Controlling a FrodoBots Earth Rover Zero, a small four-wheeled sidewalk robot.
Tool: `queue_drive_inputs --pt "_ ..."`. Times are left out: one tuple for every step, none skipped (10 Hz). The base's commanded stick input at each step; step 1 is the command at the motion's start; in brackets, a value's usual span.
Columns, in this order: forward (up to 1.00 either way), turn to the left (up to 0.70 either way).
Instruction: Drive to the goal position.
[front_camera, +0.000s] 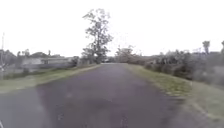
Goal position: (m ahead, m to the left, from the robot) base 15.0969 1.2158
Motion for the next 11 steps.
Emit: queue_drive_inputs --pt "0.7 0.0" --pt "0.7 0.0" --pt "0.7 0.0" --pt "0.7 0.0" --pt "0.7 0.0" --pt "0.7 0.0" --pt "0.7 0.0" --pt "0.7 0.0" --pt "0.7 0.0" --pt "0.7 0.0" --pt "0.7 0.0"
